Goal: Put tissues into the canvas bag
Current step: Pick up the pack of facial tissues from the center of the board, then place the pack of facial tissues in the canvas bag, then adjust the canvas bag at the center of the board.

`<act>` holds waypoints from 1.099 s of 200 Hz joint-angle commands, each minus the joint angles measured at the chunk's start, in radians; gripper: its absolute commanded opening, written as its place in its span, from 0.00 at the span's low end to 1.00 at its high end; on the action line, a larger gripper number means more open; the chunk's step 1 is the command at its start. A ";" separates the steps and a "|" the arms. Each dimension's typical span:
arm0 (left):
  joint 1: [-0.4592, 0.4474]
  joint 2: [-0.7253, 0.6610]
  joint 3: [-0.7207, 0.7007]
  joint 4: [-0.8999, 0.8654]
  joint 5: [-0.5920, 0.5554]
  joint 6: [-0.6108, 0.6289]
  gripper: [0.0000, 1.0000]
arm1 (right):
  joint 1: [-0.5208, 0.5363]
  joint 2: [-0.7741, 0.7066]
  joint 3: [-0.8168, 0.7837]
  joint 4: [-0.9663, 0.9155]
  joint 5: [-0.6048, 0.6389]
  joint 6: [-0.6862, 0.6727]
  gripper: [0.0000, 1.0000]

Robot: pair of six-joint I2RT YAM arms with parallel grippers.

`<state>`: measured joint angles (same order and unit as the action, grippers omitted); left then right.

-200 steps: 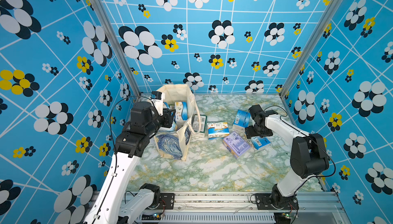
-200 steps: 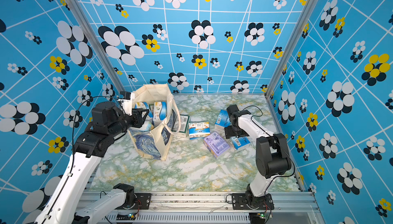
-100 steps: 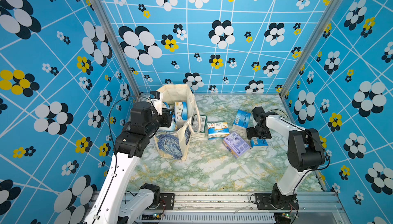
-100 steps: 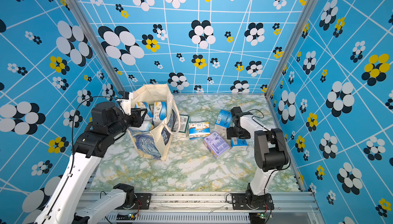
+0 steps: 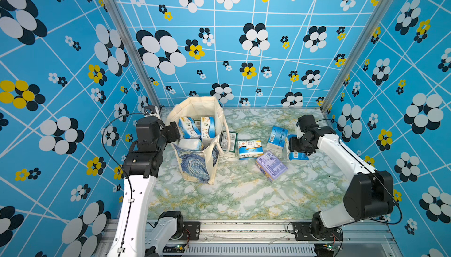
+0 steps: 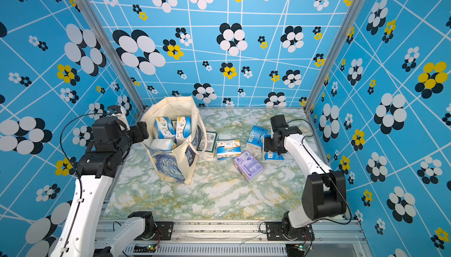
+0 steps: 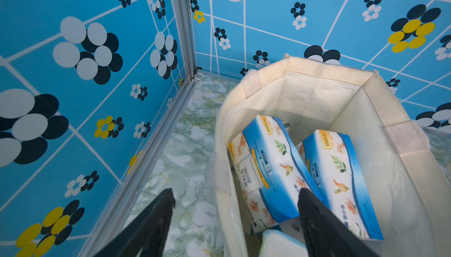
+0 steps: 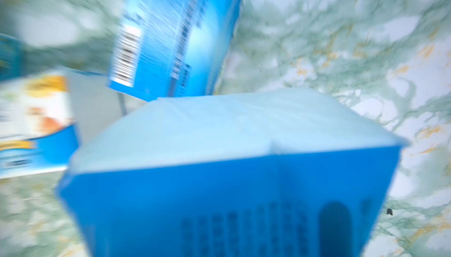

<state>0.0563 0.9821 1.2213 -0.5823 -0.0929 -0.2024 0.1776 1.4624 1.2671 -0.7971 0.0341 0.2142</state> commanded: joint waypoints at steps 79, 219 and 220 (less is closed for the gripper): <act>0.139 0.144 -0.110 0.291 0.228 -0.051 0.77 | 0.393 -0.029 0.319 0.538 -0.320 0.133 0.61; 0.179 0.246 -0.135 0.398 0.608 -0.090 0.05 | 0.564 0.626 1.046 0.644 -0.395 0.236 0.60; 0.178 0.245 -0.135 0.398 0.610 -0.090 0.05 | 0.565 0.631 1.051 0.638 -0.394 0.235 0.60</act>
<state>0.2337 1.2213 1.0851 -0.1936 0.4294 -0.2966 0.7265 2.0068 2.1883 -0.1108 -0.3573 0.4347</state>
